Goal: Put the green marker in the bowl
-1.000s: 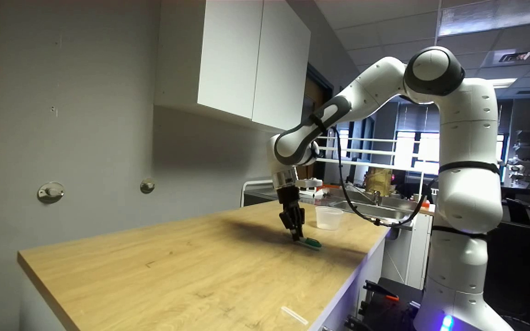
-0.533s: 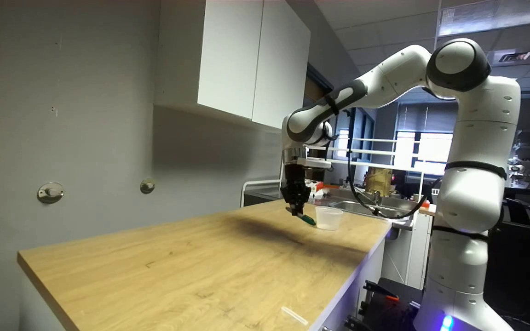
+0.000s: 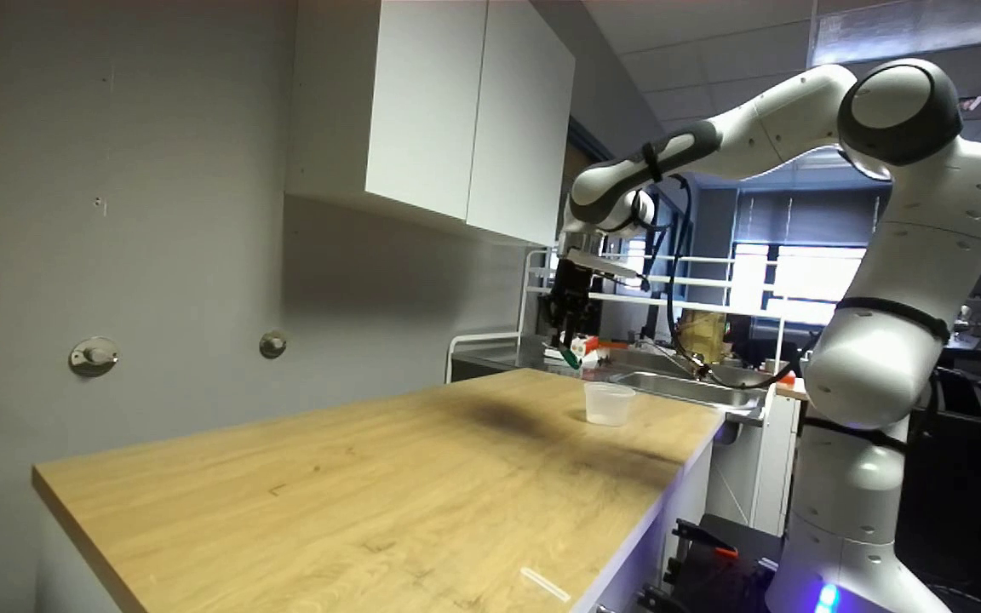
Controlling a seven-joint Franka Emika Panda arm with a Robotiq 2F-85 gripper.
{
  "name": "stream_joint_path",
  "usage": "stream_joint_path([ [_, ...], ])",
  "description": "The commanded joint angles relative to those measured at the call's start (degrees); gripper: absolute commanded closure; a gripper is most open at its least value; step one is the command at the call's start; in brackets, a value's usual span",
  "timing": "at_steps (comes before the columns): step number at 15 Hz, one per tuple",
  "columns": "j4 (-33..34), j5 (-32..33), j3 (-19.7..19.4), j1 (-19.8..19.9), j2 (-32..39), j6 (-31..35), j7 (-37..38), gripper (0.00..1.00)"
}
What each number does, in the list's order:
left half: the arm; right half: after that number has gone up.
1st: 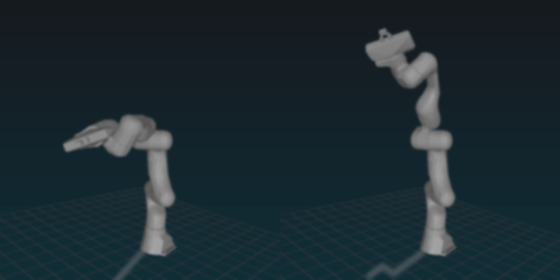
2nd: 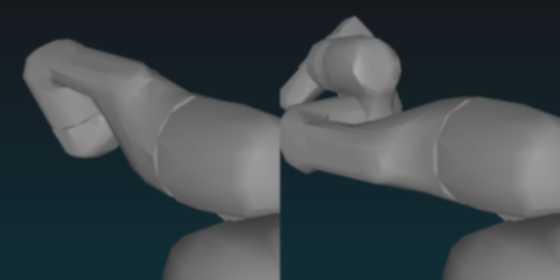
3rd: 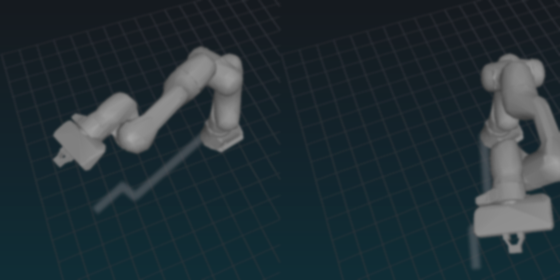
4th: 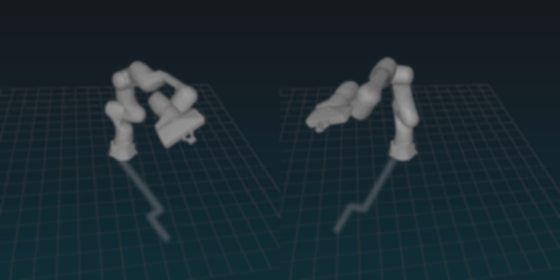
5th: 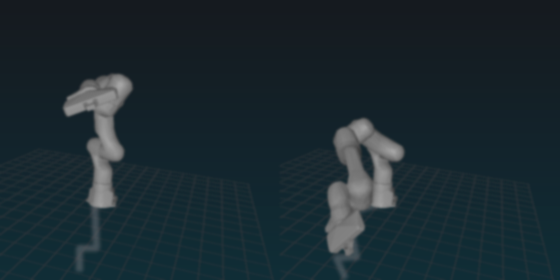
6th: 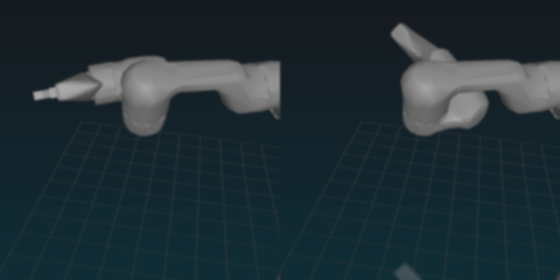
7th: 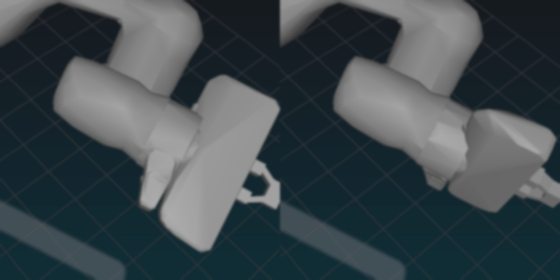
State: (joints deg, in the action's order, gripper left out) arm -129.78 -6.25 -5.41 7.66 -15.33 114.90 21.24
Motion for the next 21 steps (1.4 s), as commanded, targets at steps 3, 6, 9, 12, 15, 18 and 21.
stream_joint_path([
  [3,0.33,-0.77,-2.53,5.28,-3.35,3.67,6.93,0.92],
  [6,0.29,0.87,-3.69,8.59,-3.21,5.60,10.29,0.92],
  [9,-0.08,2.25,-4.94,11.69,-2.46,6.40,12.95,0.92],
  [12,-0.77,3.15,-6.00,13.54,-1.36,6.60,14.99,0.92],
  [15,-1.33,4.01,-6.43,14.25,-0.15,6.76,17.44,0.92],
  [18,-1.58,6.79,-5.84,14.66,1.26,8.03,23.45,0.92],
  [21,-1.22,10.15,-5.95,14.73,2.54,9.13,31.02,0.93],
])
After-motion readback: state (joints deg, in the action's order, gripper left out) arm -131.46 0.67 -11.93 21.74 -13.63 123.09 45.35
